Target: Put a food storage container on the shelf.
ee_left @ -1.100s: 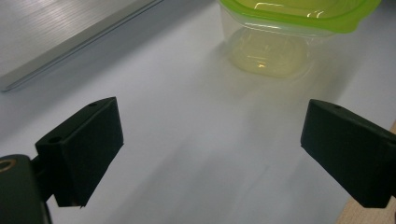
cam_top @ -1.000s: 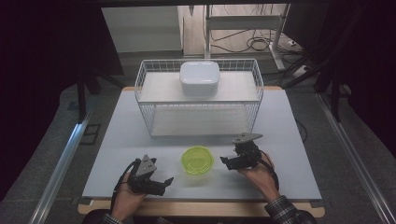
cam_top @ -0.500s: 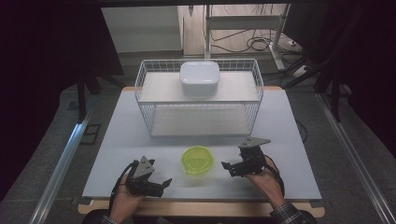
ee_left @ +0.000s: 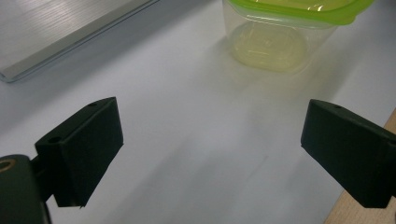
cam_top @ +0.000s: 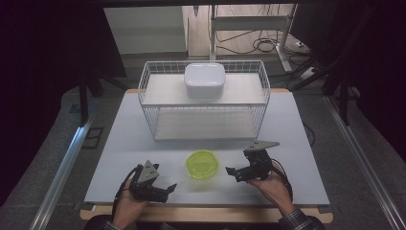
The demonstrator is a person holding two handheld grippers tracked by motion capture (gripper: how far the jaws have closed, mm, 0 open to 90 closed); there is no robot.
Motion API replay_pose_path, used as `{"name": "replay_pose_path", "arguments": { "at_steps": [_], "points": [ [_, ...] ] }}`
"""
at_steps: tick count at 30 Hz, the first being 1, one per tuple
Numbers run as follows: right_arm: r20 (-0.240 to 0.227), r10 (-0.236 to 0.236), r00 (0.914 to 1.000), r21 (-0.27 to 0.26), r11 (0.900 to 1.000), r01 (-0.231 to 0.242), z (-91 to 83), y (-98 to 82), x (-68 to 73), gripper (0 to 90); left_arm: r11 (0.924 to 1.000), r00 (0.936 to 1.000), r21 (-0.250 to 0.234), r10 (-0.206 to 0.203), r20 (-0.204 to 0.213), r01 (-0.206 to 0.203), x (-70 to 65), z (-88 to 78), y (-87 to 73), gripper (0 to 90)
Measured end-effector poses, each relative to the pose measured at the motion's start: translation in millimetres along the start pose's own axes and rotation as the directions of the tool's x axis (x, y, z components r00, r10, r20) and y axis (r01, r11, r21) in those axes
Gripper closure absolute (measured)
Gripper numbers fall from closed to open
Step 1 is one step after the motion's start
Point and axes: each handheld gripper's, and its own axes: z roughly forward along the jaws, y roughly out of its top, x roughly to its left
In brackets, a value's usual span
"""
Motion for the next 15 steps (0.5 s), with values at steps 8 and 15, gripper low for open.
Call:
{"name": "replay_pose_path", "arguments": {
  "at_steps": [8, 15],
  "points": [
    [-0.084, 0.104, 0.991, 0.025, 0.994, -0.103, 2.5, 5.9, 2.1, 15.2, 1.0, 1.0, 0.002, 0.0, 0.001, 0.0, -0.6, 0.9, 0.2, 5.3],
    [-0.168, 0.221, 0.9606, 0.041, 0.975, -0.217, 17.7, 15.8, -2.2, 36.7, 1.0, 1.0, 0.005, 0.005, 0.003, -0.005, -1.5, 1.8, 0.4, 5.3]
  ]
}}
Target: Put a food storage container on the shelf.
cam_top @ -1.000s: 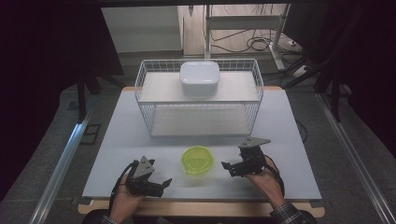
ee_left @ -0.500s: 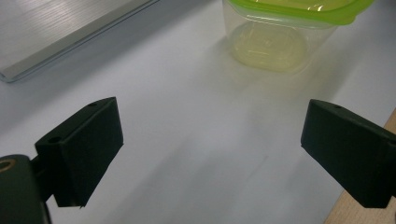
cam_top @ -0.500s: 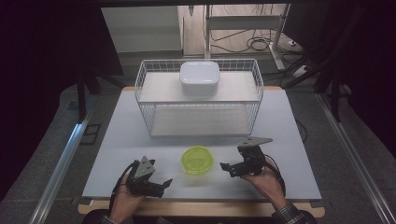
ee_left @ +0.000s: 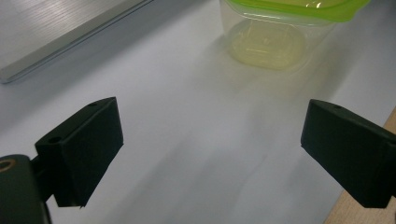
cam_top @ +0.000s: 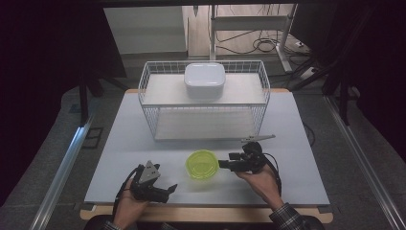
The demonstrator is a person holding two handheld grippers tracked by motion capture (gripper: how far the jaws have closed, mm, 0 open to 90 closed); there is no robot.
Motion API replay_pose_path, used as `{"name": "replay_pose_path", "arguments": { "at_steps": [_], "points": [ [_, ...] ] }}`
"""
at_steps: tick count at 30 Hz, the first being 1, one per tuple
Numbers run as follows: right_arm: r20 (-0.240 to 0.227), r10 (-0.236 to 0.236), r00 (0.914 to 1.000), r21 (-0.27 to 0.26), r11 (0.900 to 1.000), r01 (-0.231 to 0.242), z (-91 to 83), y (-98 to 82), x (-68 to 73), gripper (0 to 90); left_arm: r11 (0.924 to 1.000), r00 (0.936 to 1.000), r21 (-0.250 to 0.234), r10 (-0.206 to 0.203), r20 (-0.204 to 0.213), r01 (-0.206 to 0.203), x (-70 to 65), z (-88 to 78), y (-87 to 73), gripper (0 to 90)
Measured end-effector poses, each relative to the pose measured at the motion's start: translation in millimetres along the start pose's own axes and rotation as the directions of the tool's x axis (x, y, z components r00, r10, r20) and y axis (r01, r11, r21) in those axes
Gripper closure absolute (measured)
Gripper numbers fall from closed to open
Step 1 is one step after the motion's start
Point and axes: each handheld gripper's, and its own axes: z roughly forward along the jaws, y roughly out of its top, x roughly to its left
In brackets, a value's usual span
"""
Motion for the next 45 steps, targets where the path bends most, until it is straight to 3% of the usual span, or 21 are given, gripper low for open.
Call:
{"name": "replay_pose_path", "arguments": {
  "at_steps": [8, 17, 25, 26, 31, 35, 38, 45],
  "points": [
    [-0.057, 0.107, 0.9926, 0.034, 0.994, -0.105, 19.7, 9.6, -6.0, 54.1, 1.0, 1.0, 0.001, 0.005, 0.0, -0.005, -0.6, 0.5, 0.0, 5.3],
    [-0.117, 0.212, 0.9703, 0.064, 0.977, -0.205, 32.7, 14.2, -16.3, 66.6, 0.9998, 0.9999, 0.01, 0.016, 0.004, -0.016, -1.4, 1.2, 0.1, 5.4],
    [-0.133, 0.238, 0.9622, 0.099, 0.969, -0.226, 37.5, 14.9, -15.9, 79.5, 0.9996, 0.9997, 0.014, 0.023, 0.004, -0.023, -1.8, 1.3, 0.2, 5.5],
    [-0.152, 0.243, 0.9579, 0.103, 0.968, -0.229, 37.4, 14.9, -15.7, 80.2, 0.9996, 0.9997, 0.015, 0.024, 0.004, -0.024, -1.9, 1.4, 0.2, 5.5],
    [-0.165, 0.248, 0.9546, 0.108, 0.967, -0.232, 35.7, 15.6, -11.5, 81.2, 0.9996, 0.9997, 0.014, 0.025, 0.003, -0.025, -2.0, 1.2, 0.3, 5.5],
    [-0.152, 0.234, 0.9605, 0.092, 0.971, -0.222, 32.9, 16.3, -9.8, 81.4, 0.9996, 0.9997, 0.015, 0.025, 0.003, -0.025, -2.0, 1.2, 0.3, 5.6],
    [-0.165, 0.249, 0.9543, 0.077, 0.968, -0.24, 29.5, 16.9, -11.1, 81.5, 0.9996, 0.9997, 0.015, 0.025, 0.003, -0.025, -2.0, 1.3, 0.3, 5.6],
    [-0.188, 0.243, 0.9516, 0.037, 0.97, -0.24, 17.8, 22.4, -9.1, 81.5, 0.9998, 0.9998, 0.006, 0.018, -0.001, -0.018, -1.7, 0.8, 0.4, 5.6]
  ]
}}
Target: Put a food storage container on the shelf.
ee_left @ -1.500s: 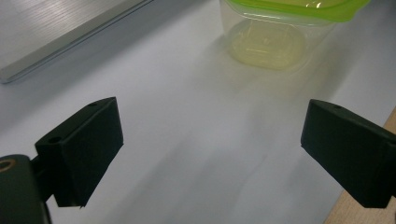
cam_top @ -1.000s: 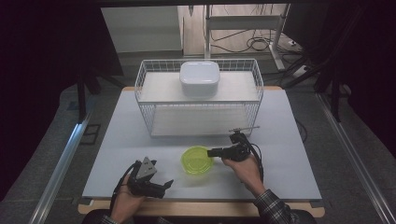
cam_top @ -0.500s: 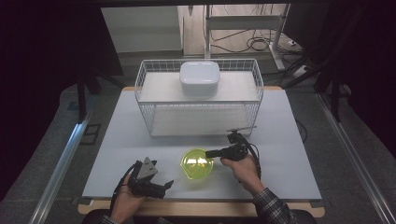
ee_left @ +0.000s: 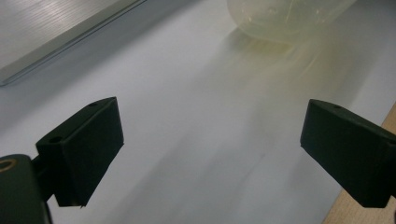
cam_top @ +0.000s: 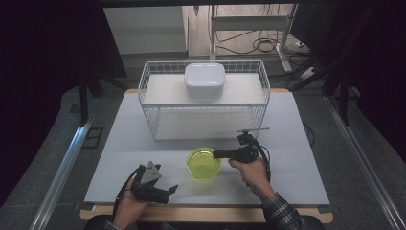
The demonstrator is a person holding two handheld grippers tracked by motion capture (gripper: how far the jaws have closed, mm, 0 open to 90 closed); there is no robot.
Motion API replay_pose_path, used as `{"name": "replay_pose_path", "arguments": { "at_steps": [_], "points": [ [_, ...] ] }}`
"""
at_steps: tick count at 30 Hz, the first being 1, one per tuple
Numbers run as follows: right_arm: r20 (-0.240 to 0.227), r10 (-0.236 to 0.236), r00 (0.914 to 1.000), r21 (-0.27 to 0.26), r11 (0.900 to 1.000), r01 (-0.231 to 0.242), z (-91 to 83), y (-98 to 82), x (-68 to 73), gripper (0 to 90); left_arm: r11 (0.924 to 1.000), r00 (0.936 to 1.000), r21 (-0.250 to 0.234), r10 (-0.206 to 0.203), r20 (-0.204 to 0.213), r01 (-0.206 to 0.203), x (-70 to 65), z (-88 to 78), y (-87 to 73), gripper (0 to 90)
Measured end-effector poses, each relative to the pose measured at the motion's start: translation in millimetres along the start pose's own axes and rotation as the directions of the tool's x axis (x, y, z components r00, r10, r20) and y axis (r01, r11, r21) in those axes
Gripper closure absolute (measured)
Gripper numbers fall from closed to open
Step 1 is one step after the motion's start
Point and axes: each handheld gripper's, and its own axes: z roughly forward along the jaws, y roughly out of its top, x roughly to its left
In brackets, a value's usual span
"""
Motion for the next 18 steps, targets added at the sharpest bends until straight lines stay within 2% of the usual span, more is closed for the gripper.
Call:
{"name": "replay_pose_path", "arguments": {
  "at_steps": [9, 18],
  "points": [
    [-0.029, -0.005, 0.9996, -0.052, 0.999, 0.003, -19.1, 11.7, 10.2, 81.6, 1.0, 1.0, -0.005, -0.006, -0.001, 0.006, 0.5, -0.4, 0.0, 5.6],
    [-0.036, -0.008, 0.9993, -0.085, 0.996, 0.005, -34.2, 25.1, 20.9, 81.5, 0.9999, 0.9999, -0.008, -0.011, -0.002, 0.011, 1.3, -1.1, 0.0, 5.6]
  ]
}}
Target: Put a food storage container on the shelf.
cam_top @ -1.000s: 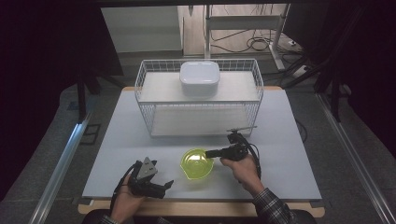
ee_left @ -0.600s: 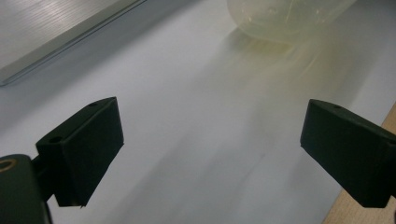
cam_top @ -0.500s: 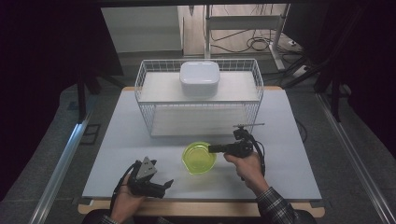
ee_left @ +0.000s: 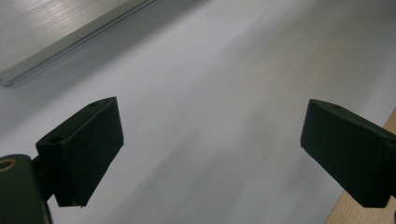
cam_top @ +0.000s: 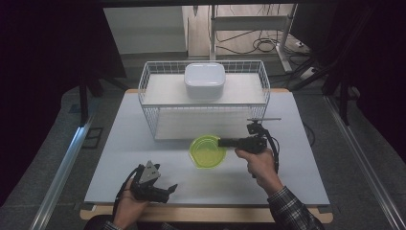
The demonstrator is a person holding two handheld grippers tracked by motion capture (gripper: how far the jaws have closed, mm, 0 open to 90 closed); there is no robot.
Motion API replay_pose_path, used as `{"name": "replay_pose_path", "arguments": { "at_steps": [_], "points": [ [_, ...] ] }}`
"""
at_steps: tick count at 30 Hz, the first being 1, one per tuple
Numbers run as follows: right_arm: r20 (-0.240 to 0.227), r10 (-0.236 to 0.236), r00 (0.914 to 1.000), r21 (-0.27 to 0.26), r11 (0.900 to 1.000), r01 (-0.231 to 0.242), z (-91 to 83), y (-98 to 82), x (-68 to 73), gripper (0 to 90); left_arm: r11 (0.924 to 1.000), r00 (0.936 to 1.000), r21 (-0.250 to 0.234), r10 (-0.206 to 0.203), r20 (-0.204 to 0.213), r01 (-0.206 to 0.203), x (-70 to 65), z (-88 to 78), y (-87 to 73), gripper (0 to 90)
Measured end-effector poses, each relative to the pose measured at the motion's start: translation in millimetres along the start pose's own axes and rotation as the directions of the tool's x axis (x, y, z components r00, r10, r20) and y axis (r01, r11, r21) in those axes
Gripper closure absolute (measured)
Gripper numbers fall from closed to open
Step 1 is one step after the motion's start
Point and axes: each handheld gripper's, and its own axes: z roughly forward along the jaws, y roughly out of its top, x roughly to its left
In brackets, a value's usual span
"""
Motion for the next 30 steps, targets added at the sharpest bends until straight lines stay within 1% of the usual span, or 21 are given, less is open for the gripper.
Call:
{"name": "replay_pose_path", "arguments": {
  "at_steps": [12, 15, 17, 22, 30],
  "points": [
    [0.006, -0.029, 0.9996, -0.042, 0.999, 0.029, -18.6, 27.1, 19.3, 81.5, 1.0, 1.0, 0.002, 0.002, -0.001, -0.002, 0.3, -0.2, 0.0, 5.6],
    [0.009, -0.027, 0.9996, -0.049, 0.998, 0.027, -21.5, 33.5, 22.3, 81.5, 1.0, 1.0, 0.0, 0.002, -0.001, -0.002, 0.2, -0.6, 0.1, 5.6],
    [0.001, -0.023, 0.9997, -0.06, 0.998, 0.023, -23.0, 38.4, 25.0, 81.5, 1.0, 1.0, 0.0, 0.005, -0.001, -0.005, 0.4, -0.6, 0.1, 5.6],
    [-0.001, -0.023, 0.9997, -0.075, 0.997, 0.023, -28.1, 50.4, 32.1, 81.5, 1.0, 1.0, 0.0, 0.004, 0.0, -0.004, 0.5, -0.3, 0.1, 5.6],
    [0.0, -0.034, 0.9994, -0.106, 0.994, 0.033, -38.2, 69.3, 43.8, 81.5, 1.0, 1.0, -0.001, 0.003, 0.0, -0.003, 0.4, -0.3, 0.0, 5.6]
  ]
}}
